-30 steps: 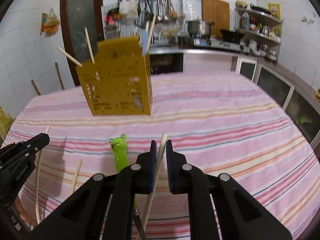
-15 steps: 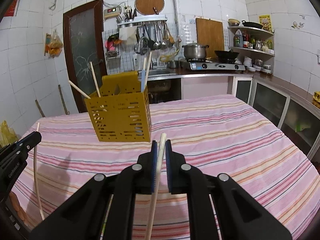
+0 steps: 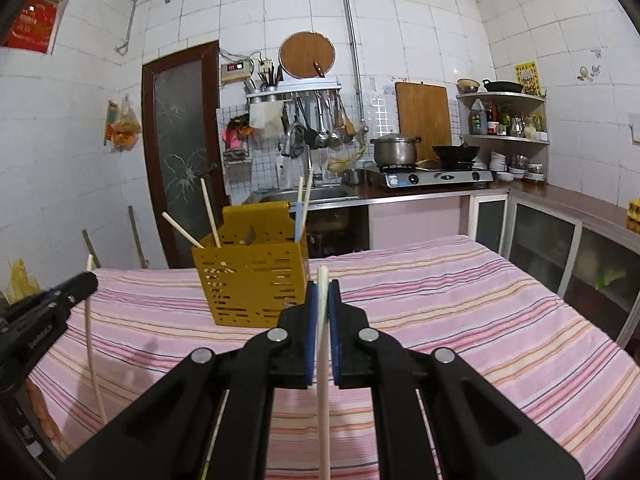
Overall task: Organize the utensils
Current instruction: 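Lift the chopstick with the right tool toward the yellow holder while the left lifts its chopstick, then lower the chopstick into the yellow holder with the right tool while the left lowers its chopstick in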
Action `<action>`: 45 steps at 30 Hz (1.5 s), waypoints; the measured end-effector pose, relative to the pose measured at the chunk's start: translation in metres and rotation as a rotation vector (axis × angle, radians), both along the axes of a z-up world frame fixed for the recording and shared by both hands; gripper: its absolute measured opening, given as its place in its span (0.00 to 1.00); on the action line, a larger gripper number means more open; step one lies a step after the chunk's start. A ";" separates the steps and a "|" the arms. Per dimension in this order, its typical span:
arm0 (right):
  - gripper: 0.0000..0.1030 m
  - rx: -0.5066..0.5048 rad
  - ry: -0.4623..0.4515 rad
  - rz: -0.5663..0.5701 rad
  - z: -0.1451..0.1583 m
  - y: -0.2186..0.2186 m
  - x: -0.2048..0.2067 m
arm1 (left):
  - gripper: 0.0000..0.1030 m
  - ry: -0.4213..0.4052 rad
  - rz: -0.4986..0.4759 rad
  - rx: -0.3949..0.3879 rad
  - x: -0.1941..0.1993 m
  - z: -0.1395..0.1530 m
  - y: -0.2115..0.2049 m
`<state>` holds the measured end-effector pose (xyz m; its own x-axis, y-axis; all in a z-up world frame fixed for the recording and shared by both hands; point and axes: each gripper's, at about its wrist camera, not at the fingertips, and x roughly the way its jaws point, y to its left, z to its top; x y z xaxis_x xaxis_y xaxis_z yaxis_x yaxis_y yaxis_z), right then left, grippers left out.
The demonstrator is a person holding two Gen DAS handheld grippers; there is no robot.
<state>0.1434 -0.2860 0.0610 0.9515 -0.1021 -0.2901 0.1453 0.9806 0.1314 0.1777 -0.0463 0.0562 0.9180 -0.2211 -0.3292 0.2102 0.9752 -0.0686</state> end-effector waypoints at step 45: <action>0.06 -0.041 -0.134 0.048 0.050 0.003 -0.010 | 0.04 -0.100 -0.054 -0.042 -0.010 0.049 0.005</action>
<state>0.1337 -0.2834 0.1105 0.9855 -0.0650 -0.1566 0.0822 0.9910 0.1058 0.1674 -0.0414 0.1052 0.9321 -0.2831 -0.2259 0.2706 0.9589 -0.0853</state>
